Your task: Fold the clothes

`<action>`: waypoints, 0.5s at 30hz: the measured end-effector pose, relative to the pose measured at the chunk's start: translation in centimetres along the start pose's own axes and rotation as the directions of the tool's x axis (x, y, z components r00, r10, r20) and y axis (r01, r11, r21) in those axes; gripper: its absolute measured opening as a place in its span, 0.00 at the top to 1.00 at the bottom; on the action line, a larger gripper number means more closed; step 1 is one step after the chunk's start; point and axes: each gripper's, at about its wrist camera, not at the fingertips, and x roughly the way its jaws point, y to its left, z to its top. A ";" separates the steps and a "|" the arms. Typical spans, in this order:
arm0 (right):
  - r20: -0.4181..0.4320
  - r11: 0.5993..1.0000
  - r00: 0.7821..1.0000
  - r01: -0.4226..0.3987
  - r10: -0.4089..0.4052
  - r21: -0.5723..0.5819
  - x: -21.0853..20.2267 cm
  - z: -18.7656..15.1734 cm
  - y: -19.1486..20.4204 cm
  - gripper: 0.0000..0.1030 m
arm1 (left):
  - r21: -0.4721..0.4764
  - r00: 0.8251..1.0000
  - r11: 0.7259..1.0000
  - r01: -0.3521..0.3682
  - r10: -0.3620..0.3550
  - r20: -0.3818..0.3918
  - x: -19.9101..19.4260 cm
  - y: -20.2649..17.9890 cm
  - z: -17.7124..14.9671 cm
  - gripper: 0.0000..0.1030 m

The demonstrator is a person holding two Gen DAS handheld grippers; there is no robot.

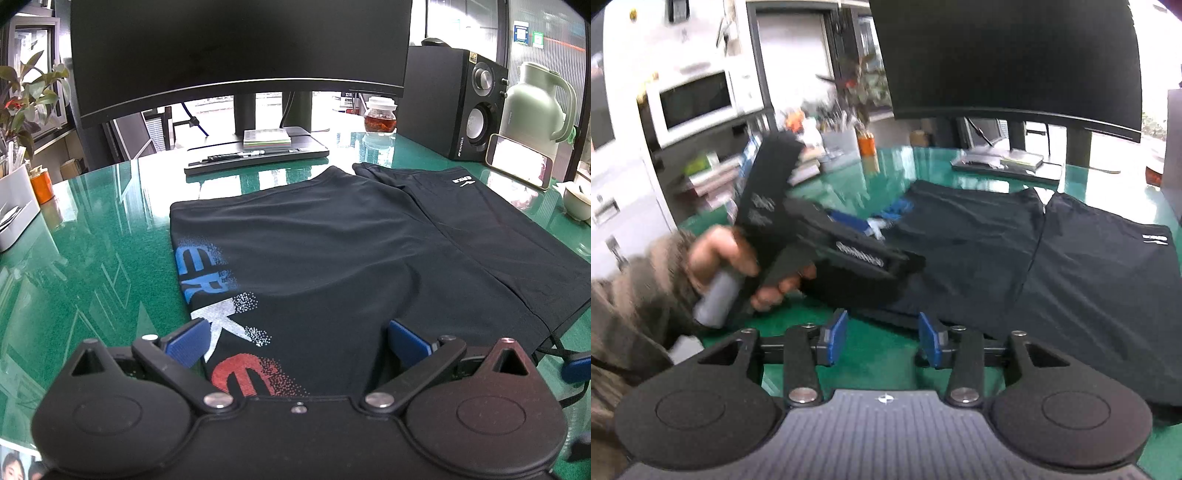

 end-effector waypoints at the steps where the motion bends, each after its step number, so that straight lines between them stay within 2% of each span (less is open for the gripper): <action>1: -0.012 1.000 1.000 0.014 -0.014 0.003 0.2 -0.1 -0.1 0.60 | 0.000 1.000 1.000 0.000 0.000 0.000 0.0 0.0 0.0 0.00; 2: -0.029 0.999 0.999 0.032 -0.032 0.009 0.4 -0.4 -0.4 0.62 | 0.000 1.000 1.000 0.000 0.000 0.000 0.0 0.0 0.0 0.00; 4: -0.058 0.998 0.996 0.064 -0.063 0.017 0.6 -0.8 -0.8 0.78 | 0.000 1.000 1.000 0.000 0.000 0.000 0.0 0.0 0.0 0.00; 5: -0.059 0.998 0.997 0.057 -0.055 0.020 0.3 -1.0 -0.9 0.91 | 0.000 1.000 1.000 0.000 0.000 0.000 0.0 0.0 0.0 0.00; 6: -0.064 0.999 0.997 0.039 -0.037 0.029 0.1 -1.2 -1.0 0.96 | 0.000 1.000 1.000 0.000 0.000 0.000 0.0 0.0 0.0 0.00; 9: -0.028 0.995 0.996 -0.082 0.083 0.053 -1.2 -1.7 -1.1 0.96 | 0.000 1.000 1.000 0.000 0.000 0.000 0.0 -0.1 0.0 0.00; 10: 0.000 0.989 0.991 -0.132 0.132 0.063 -1.8 -1.8 -1.1 0.96 | 0.000 1.000 1.000 0.000 0.000 0.000 0.0 -0.1 0.0 0.00; 11: 0.051 0.975 0.977 -0.209 0.205 0.077 -2.9 -1.8 -1.3 0.95 | 0.000 1.000 1.000 0.000 0.000 0.000 0.0 -0.1 0.0 0.00; 13: 0.129 0.955 0.954 -0.283 0.270 0.090 -4.4 -1.8 -1.9 0.85 | 0.000 1.000 1.000 0.000 0.000 0.000 0.0 -0.2 0.0 0.00; 14: 0.154 0.957 0.954 -0.274 0.257 0.096 -4.9 -1.8 -2.2 0.57 | 0.000 1.000 1.000 0.000 0.000 0.000 0.0 -0.2 0.0 0.00; 15: 0.179 0.959 0.953 -0.265 0.244 0.104 -5.4 -1.9 -2.5 0.26 | 0.000 1.000 1.000 0.000 0.000 0.000 0.0 -0.2 0.0 0.00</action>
